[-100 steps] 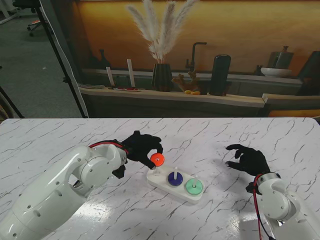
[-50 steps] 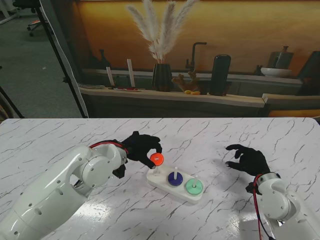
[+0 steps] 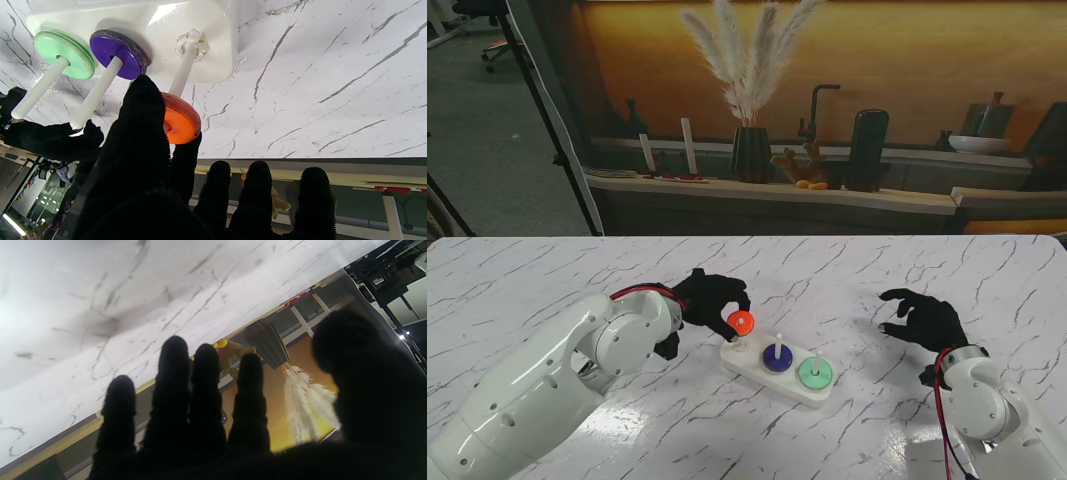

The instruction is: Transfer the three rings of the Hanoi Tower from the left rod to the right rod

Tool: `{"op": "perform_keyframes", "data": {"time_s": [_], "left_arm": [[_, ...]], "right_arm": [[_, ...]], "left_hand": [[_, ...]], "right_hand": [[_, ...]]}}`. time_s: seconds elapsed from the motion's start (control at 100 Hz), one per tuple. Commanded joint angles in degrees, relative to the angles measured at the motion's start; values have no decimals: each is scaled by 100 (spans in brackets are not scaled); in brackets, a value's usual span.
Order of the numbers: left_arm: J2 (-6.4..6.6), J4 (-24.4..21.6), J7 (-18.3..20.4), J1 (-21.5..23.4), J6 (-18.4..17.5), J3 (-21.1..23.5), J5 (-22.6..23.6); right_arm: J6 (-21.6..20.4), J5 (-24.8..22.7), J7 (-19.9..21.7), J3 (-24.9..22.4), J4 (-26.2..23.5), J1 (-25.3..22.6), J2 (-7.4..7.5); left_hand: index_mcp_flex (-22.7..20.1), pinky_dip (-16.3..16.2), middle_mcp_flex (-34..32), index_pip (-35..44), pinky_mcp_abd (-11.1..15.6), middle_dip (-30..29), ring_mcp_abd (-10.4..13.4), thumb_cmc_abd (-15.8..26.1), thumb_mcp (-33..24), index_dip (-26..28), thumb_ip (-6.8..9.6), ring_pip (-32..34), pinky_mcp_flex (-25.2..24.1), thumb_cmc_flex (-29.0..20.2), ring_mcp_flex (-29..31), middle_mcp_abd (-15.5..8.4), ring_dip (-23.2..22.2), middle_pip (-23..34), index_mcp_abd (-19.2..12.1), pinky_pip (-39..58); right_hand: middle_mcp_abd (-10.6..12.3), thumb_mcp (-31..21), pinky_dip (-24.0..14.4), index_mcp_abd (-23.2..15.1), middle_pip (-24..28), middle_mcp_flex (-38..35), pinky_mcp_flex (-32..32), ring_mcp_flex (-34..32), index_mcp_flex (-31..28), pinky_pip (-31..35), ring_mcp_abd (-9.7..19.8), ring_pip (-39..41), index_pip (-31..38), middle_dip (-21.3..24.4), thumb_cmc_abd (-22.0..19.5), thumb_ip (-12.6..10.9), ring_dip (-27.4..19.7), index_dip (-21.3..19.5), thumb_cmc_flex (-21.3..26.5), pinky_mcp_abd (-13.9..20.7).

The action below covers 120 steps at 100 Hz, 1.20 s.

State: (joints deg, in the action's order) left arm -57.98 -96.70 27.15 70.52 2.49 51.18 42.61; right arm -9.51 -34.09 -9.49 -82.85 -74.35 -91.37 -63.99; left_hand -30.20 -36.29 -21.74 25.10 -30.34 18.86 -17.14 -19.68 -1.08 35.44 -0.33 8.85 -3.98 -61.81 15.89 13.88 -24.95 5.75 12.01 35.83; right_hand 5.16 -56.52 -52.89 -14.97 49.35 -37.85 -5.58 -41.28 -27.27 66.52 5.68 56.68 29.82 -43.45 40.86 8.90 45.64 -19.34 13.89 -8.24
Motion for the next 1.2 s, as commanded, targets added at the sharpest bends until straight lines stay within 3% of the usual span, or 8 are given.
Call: {"op": "perform_keyframes", "data": {"time_s": [0.0,1.19], "left_arm": [[-32,63,65,-7,-75,-42,-38],[-104,558,-423,165,186,-287,-129]], "right_arm": [[8,7,9,10,-25,-55,-37],[-93,-16,-8,58,2,9,-33]], "left_hand": [[-395,14,-77,377,-30,49,-56,212,-149,168,36,30,-63,-395,80,-70,-46,-27,-278,143],[-362,7,-40,229,-23,65,-37,242,-171,95,73,37,-91,-310,52,-63,-63,-11,-181,146]], "right_hand": [[116,-54,15,-25,133,-179,28,-157,-60,136,55,194,3,-95,-21,-265,97,-42,42,-1119],[111,-49,21,-9,124,-179,24,-158,-66,131,49,182,7,-85,-29,-267,89,-42,35,-1117]]}}
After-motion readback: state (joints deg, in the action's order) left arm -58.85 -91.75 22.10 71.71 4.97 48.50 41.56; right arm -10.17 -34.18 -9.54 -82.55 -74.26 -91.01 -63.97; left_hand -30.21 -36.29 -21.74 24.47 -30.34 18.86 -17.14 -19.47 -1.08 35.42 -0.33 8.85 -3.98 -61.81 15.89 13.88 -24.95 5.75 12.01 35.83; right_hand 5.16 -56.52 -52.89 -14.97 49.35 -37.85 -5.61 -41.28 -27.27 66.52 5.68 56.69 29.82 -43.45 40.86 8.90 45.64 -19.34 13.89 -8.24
